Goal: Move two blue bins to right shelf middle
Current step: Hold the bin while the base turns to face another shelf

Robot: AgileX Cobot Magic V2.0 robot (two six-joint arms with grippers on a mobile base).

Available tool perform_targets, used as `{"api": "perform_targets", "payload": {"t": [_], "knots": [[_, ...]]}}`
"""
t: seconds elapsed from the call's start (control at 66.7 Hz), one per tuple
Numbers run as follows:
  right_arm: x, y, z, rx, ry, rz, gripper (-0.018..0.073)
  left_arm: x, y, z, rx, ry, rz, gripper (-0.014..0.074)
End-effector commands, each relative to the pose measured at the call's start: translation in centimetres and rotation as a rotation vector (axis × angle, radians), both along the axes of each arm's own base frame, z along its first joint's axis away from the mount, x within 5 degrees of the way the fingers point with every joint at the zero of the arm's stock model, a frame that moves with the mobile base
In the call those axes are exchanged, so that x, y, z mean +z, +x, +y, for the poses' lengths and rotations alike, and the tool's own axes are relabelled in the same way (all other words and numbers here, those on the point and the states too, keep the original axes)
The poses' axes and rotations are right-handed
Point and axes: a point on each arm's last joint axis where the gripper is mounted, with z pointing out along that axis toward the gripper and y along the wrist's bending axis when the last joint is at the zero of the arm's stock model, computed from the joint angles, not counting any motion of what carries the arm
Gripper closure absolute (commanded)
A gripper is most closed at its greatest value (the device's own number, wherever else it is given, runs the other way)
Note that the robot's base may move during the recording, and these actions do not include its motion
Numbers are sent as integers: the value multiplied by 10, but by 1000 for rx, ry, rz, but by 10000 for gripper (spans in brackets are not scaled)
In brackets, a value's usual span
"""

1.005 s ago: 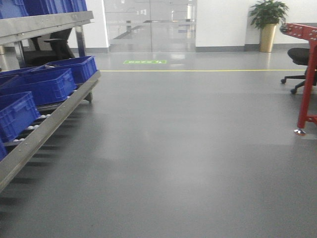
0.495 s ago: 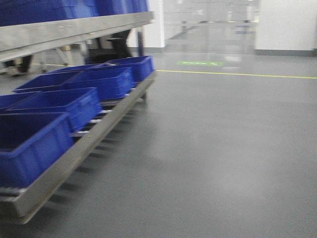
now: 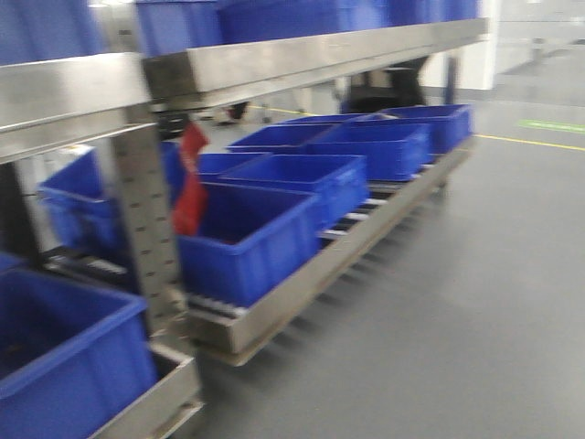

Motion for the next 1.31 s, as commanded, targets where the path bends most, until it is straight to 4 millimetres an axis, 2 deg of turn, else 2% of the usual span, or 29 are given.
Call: {"api": "perform_targets", "payload": {"t": [0.0, 1.29], "knots": [[9, -6, -3, 7, -17, -55, 713, 14, -5, 2, 8, -48, -93, 708], [9, -6, -3, 7, -17, -55, 713, 14, -5, 2, 8, -48, -93, 708]]}}
